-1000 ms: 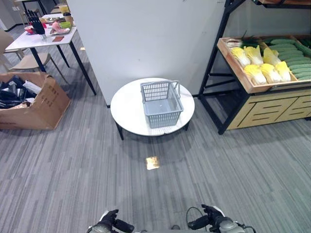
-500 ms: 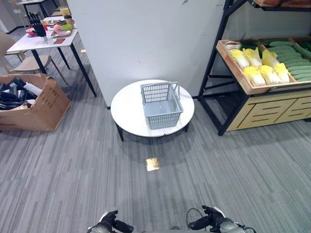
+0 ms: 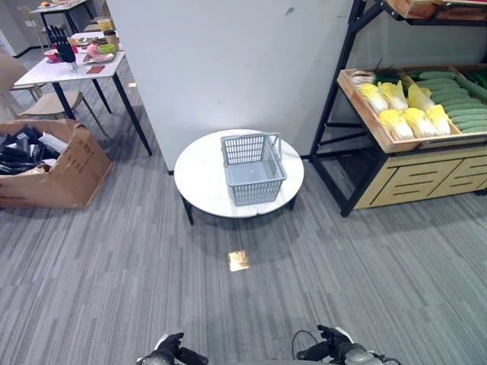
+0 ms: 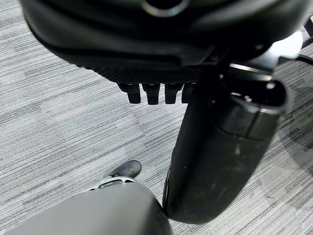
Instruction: Get the vegetables into the basket
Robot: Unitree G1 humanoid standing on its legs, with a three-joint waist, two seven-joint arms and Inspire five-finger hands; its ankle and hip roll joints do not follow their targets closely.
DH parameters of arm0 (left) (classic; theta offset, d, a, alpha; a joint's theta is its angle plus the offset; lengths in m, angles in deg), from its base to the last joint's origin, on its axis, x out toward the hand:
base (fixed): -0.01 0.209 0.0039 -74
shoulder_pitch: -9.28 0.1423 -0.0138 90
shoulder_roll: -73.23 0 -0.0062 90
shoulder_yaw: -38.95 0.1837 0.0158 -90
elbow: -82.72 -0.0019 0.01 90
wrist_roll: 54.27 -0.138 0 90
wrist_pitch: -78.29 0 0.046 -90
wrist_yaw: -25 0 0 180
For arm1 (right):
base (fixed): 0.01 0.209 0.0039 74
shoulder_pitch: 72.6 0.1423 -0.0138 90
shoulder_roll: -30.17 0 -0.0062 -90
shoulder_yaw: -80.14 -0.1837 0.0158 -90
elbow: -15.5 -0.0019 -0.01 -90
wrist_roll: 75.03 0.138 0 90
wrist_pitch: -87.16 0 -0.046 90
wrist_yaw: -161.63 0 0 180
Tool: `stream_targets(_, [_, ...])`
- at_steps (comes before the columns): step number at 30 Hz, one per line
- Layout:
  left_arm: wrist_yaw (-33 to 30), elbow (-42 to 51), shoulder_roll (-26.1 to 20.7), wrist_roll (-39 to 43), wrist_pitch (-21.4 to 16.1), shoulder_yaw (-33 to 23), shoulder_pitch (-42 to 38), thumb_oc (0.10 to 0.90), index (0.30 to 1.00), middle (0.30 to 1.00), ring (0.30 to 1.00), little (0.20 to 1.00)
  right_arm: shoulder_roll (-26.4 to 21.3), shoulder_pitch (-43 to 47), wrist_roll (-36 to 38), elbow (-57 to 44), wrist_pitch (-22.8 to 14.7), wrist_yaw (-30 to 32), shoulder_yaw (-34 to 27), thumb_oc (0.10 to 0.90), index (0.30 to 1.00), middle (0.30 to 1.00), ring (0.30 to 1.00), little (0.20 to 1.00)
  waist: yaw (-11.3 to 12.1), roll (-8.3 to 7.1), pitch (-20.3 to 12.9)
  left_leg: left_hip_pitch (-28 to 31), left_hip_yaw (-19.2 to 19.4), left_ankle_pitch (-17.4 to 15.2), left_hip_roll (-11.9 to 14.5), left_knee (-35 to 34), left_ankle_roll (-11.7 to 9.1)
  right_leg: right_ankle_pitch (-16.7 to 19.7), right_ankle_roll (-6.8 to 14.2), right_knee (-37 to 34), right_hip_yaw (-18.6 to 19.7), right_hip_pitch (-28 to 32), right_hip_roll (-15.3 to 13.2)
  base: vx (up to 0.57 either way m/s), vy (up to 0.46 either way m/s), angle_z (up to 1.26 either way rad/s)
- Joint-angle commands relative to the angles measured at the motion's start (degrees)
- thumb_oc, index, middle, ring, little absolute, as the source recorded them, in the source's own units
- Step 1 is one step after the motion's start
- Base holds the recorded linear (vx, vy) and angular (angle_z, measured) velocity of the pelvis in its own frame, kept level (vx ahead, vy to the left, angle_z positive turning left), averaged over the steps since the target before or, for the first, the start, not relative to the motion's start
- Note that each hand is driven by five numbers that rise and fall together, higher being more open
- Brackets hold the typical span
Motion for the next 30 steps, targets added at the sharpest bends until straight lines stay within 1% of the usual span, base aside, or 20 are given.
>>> stream_targets(1, [-0.15,-4.58,-1.38,-1.53,1.00,-0.36,-0.45,0.900,1.000,1.000,1.000,1.000,-1.28,0.36,0.02,3.80,1.16,-0.42,2.47,0.900,1.000,1.000,1.000,1.000,-0.04,-2.06,1.16,0.51,-2.64,0.32,1.53,-2.81,-3.20,0.89,7.62,-1.17,1.64,1.19,-6.35,0.02,0.043,-0.02])
stream_targets(9, [-0.26,-4.17,-1.80,-0.76,1.19,-0.47,-0.96,0.900,1.000,1.000,1.000,1.000,-1.35,1.18,0.12,3.59,1.45,-0.57,2.56,0.900,1.000,1.000,1.000,1.000,0.09,-2.27,1.46,0.91,-2.38,-0.14,0.63,-2.81,-1.98,0.03,7.89,1.75,2.42,0.00,-7.17,0.01,0.045,-0.04])
stream_targets(15, [-0.26,-3.81,-2.07,-0.35,1.22,-0.58,-1.54,0.900,1.000,1.000,1.000,1.000,-1.32,1.76,0.54,3.04,1.56,-0.56,2.48,0.900,1.000,1.000,1.000,1.000,0.29,-2.82,2.03,0.73,-2.27,-0.47,-0.07,-2.81,-0.94,-0.15,8.74,4.93,2.89,-1.95,-7.95,0.02,0.074,-0.06])
stream_targets(18, [-0.21,-3.27,-2.61,-0.40,1.17,-0.36,-2.02,0.900,1.000,1.000,1.000,1.000,-1.36,2.24,0.72,2.54,1.56,-0.60,2.32,0.900,1.000,1.000,1.000,1.000,0.35,-3.24,3.06,0.38,-1.96,-0.79,-0.80,-2.81,0.00,0.15,9.72,8.21,3.60,-4.24,-8.63,0.00,0.142,-0.09])
stream_targets(20, [-0.10,-2.90,-2.95,-0.32,1.11,-0.64,-2.09,0.900,1.000,1.000,1.000,1.000,-1.47,2.32,1.58,1.90,1.51,-0.60,1.82,0.900,1.000,1.000,1.000,1.000,0.40,-3.50,3.81,0.32,-1.73,-1.08,-1.29,-2.73,0.54,1.42,10.46,11.27,4.06,-6.24,-9.09,-0.03,0.123,-0.09])
stream_targets(21, [-0.19,-2.74,-3.08,0.16,0.99,-1.03,-2.17,0.900,1.000,1.000,1.000,1.000,-1.57,2.43,4.33,0.79,1.10,-0.22,0.39,0.900,1.000,1.000,1.000,1.000,0.18,-3.74,4.73,0.43,-1.18,-1.20,-1.74,-2.61,0.91,4.34,11.51,14.74,4.94,-8.43,-9.59,-0.02,0.096,-0.11])
stream_targets(22, [-0.19,-2.75,-3.08,0.16,0.99,-1.02,-2.19,0.900,1.000,1.000,1.000,1.000,-1.58,2.43,4.35,0.76,1.12,-0.22,0.38,0.900,1.000,1.000,1.000,1.000,0.29,-3.76,4.71,0.39,-1.07,-1.21,-1.77,-2.60,0.93,4.30,11.54,14.86,5.08,-8.57,-9.61,-0.02,0.106,-0.17])
stream_targets(23, [-0.18,-2.55,-3.13,0.45,0.86,-1.13,-2.12,0.900,1.000,1.000,1.000,1.000,-1.55,2.39,5.78,0.35,0.88,-0.21,-0.40,0.900,1.000,1.000,1.000,1.000,-0.04,-3.75,5.33,0.52,-1.15,-1.22,-1.89,-2.48,1.11,5.85,11.75,17.20,5.53,-9.66,-9.69,0.01,0.063,-0.19])
stream_targets(25, [-0.15,-2.59,-3.32,0.45,0.82,-1.06,-2.11,0.900,1.000,1.000,1.000,1.000,-1.53,2.08,7.39,-0.01,0.62,-0.19,-1.16,0.900,1.000,1.000,1.000,1.000,-0.45,-3.38,5.71,0.90,-1.63,-1.30,-1.66,-2.54,1.07,6.51,11.44,19.98,5.91,-12.01,-9.20,0.07,0.080,-0.06])
stream_targets(27, [0.01,-2.67,-3.41,0.39,0.75,-1.06,-2.04,0.900,1.000,1.000,1.000,1.000,-1.57,1.72,8.55,-0.80,0.37,-0.22,-1.62,0.900,1.000,1.000,1.000,1.000,-1.07,-3.34,5.86,1.65,-1.90,-1.74,-1.59,-2.81,0.81,7.21,11.12,18.85,4.99,-14.16,-9.14,0.11,0.021,0.00])
stream_targets(28, [0.08,-2.88,-3.47,0.22,0.74,-1.04,-2.05,0.900,1.000,1.000,1.000,1.000,-1.60,1.78,8.34,-1.00,0.30,-0.05,-1.57,0.900,1.000,1.000,1.000,1.000,-1.43,-3.43,6.06,1.91,-2.17,-2.04,-1.44,-2.81,0.48,7.56,10.97,16.80,4.32,-15.16,-8.92,0.11,-0.030,0.07])
stream_targets(30, [0.20,-3.18,-3.38,0.01,0.72,-0.89,-2.08,0.900,1.000,1.000,1.000,1.000,-1.65,1.78,7.72,-0.78,0.25,-0.10,-1.18,0.900,1.000,1.000,1.000,1.000,-2.16,-3.71,6.46,2.54,-3.19,-2.61,-1.39,-2.81,0.06,8.19,11.02,12.53,4.55,-16.19,-8.22,0.15,-0.054,0.13])
